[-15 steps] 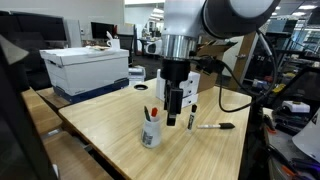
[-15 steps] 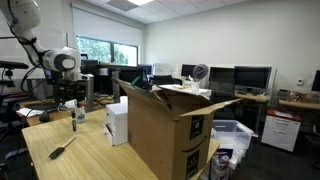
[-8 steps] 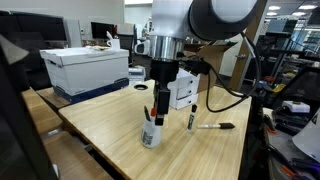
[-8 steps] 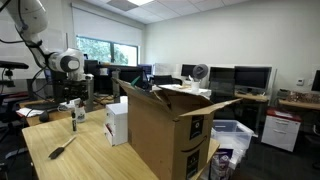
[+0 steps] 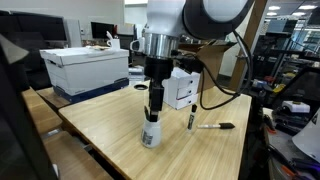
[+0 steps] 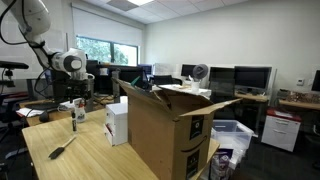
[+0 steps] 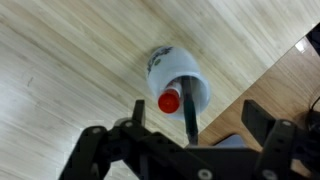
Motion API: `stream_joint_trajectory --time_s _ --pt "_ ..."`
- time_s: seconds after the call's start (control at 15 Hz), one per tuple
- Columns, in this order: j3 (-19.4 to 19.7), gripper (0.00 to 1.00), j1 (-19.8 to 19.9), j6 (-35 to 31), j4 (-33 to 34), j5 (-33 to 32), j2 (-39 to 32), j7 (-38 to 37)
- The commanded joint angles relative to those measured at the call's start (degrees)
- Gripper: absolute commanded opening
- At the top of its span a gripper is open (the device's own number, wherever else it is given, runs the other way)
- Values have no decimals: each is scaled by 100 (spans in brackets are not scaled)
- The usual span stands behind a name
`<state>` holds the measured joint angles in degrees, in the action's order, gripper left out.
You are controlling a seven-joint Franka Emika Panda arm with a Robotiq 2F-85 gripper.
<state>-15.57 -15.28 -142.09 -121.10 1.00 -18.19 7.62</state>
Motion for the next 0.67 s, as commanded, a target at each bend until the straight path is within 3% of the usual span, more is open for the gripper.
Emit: stream_joint_trajectory --time_s 0.0,0.47,0.6 --pt "8 70 43 104 83 -85 -32 129" --pt "10 26 -21 103 35 -177 -16 42" --pt "14 22 -27 122 28 -206 -8 38"
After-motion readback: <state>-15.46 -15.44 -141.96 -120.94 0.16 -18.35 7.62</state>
